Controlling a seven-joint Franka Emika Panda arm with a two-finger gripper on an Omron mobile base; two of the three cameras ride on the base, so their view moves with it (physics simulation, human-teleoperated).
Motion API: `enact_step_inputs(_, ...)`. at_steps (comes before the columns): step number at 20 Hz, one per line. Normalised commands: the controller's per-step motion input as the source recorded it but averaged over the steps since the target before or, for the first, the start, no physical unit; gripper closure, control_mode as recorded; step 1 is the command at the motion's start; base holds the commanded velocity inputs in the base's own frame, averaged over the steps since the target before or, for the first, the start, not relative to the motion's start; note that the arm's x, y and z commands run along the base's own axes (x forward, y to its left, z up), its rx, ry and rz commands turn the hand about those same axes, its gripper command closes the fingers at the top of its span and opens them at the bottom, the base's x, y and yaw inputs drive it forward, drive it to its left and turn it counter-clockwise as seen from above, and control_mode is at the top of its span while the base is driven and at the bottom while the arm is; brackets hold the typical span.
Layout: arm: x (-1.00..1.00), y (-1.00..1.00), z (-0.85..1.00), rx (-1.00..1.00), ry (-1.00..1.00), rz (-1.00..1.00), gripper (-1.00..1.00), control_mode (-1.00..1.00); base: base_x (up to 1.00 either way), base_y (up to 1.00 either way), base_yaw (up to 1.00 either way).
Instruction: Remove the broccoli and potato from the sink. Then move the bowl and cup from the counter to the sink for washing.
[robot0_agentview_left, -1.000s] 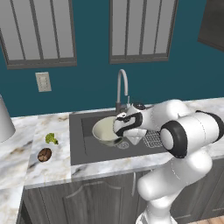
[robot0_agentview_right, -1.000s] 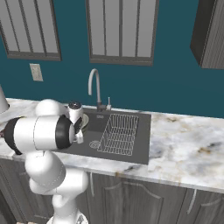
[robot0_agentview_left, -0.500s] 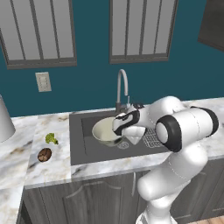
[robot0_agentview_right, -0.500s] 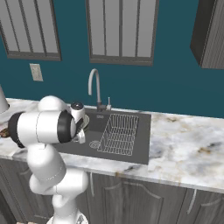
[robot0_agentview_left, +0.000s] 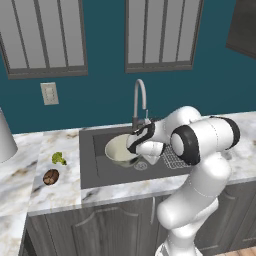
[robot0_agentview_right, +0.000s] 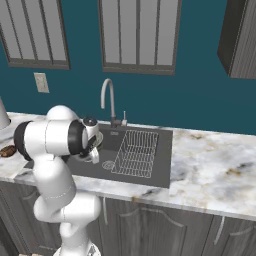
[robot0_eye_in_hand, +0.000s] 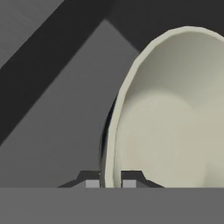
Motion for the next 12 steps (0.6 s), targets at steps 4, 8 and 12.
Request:
enact_step_inputs(4, 0.19, 0.00, -0.18, 0.00, -0.03, 0.01, 1.00, -1.00, 0.00, 0.00, 0.00)
enact_step_inputs(8, 0.18, 0.00, -0.17, 0.00, -0.02, 0.01, 1.00, -1.00, 0.00, 0.00, 0.00)
enact_step_inputs(12, 0.16, 0.03, -0.17, 0.00, -0.02, 0.02, 1.00, -1.00, 0.00, 0.00, 0.00)
